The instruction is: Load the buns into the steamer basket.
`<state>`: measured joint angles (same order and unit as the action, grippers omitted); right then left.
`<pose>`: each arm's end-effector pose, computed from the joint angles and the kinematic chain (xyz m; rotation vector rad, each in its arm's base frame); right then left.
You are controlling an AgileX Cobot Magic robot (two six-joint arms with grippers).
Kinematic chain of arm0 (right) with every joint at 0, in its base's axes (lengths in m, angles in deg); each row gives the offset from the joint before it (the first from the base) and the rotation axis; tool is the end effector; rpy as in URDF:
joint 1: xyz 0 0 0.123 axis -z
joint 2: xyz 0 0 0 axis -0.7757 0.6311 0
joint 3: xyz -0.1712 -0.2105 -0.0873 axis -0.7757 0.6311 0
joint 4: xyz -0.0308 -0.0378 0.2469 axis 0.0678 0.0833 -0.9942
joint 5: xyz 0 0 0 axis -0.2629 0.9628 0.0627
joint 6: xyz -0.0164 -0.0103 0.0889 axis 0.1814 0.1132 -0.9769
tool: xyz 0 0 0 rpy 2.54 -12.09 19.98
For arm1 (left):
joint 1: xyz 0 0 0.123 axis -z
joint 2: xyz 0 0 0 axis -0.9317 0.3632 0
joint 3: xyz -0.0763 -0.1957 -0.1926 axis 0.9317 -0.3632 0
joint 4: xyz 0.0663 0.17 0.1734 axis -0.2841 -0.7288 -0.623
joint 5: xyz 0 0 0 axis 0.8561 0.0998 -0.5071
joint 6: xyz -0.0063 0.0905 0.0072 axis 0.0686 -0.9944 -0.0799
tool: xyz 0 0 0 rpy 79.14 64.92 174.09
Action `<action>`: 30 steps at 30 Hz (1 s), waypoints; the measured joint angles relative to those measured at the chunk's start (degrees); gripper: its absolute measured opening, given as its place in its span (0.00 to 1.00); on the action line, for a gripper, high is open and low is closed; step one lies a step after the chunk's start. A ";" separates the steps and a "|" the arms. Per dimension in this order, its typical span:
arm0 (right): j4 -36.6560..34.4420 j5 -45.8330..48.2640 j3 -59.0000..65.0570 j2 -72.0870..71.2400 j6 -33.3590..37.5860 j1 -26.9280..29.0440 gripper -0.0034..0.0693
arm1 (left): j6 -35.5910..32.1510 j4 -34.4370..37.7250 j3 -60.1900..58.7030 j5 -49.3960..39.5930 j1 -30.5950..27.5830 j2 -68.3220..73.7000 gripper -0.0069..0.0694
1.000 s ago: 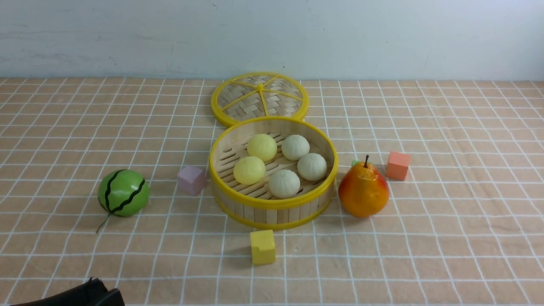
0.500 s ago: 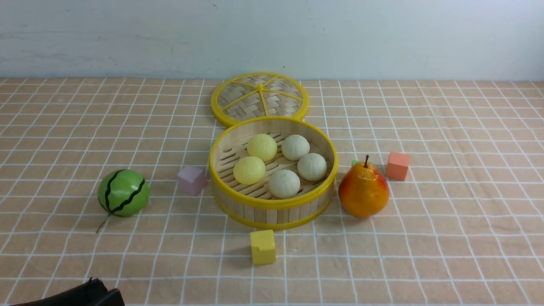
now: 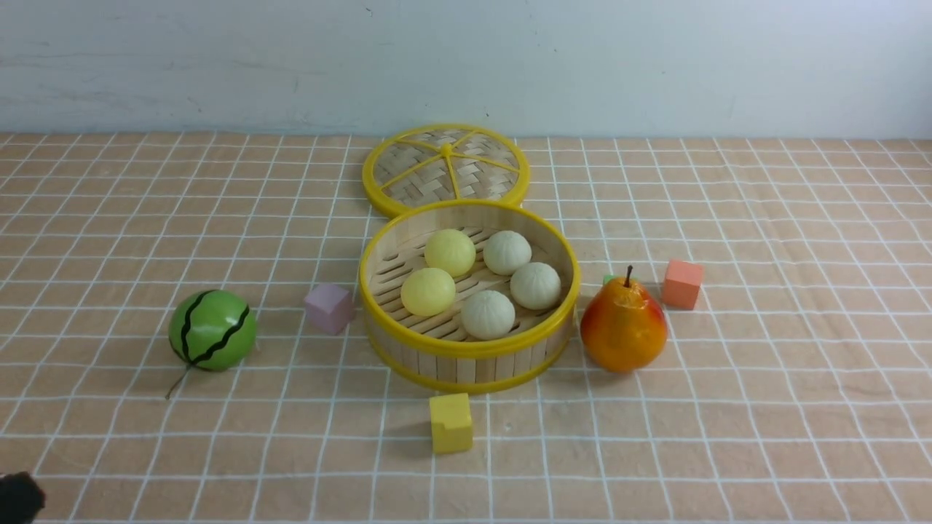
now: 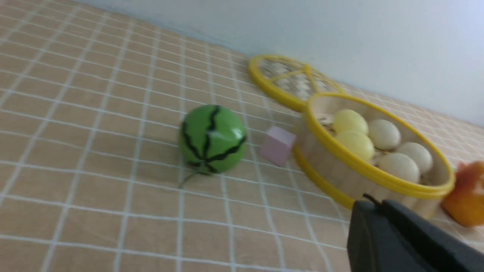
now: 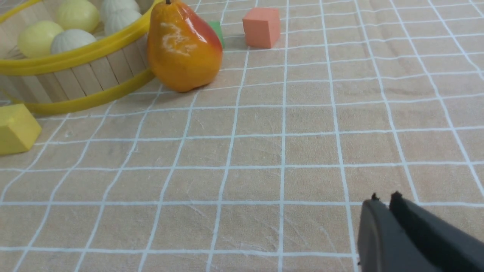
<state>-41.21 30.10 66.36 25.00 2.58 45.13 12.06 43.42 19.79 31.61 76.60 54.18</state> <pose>0.0508 0.0085 0.1726 0.0080 1.8962 0.1965 0.0594 -0.0090 0.2123 -0.1836 1.6661 -0.3877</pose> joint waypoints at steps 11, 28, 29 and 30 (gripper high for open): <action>0.00 -0.05 0.00 0.00 0.00 0.00 0.12 | -0.03 0.70 -4.80 -12.31 -4.91 -4.47 0.07; -0.01 -0.10 0.00 0.00 0.00 0.00 0.16 | -0.03 0.88 -4.80 -12.13 -4.91 -4.47 0.07; -0.01 -0.10 0.00 0.00 0.00 0.00 0.16 | -0.03 0.88 -4.80 -12.13 -4.91 -4.47 0.07; -0.01 -0.10 0.00 0.00 0.00 0.00 0.16 | -0.03 0.88 -4.80 -12.13 -4.91 -4.47 0.07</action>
<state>-41.21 30.00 66.36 25.00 2.58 45.13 12.03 44.31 14.99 19.49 71.69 49.71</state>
